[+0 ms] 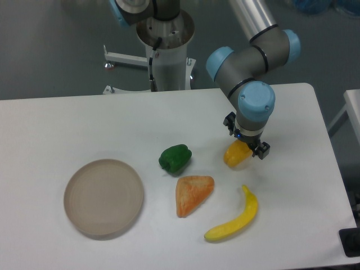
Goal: Pick up the yellow pepper from the table
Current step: 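Close the gripper around the yellow pepper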
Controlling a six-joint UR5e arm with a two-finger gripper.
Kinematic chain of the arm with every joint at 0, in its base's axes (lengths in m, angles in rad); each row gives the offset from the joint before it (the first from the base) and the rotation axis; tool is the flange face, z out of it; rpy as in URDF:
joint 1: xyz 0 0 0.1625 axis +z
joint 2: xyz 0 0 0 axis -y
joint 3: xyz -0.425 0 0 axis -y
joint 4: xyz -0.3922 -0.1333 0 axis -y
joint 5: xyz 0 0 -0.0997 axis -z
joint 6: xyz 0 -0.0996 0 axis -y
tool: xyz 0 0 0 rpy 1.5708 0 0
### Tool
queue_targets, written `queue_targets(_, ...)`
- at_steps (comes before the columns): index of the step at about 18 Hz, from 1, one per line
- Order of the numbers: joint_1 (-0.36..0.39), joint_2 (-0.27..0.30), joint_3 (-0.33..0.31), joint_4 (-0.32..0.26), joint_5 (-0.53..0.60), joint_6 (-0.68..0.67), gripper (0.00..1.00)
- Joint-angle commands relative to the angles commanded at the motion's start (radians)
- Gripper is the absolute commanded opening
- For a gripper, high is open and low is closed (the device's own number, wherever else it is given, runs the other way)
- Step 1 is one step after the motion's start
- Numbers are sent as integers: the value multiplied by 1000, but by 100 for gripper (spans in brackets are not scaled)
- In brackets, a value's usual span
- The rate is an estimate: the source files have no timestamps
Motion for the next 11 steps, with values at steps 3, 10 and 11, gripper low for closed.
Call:
queue_targets(3, 3, -5, 0, 0, 0, 2, 100)
queue_targets(10, 5, -3, -20, 9, -3, 2, 100)
queue_targets(11, 5, -3, -25, 9, -5, 2, 100)
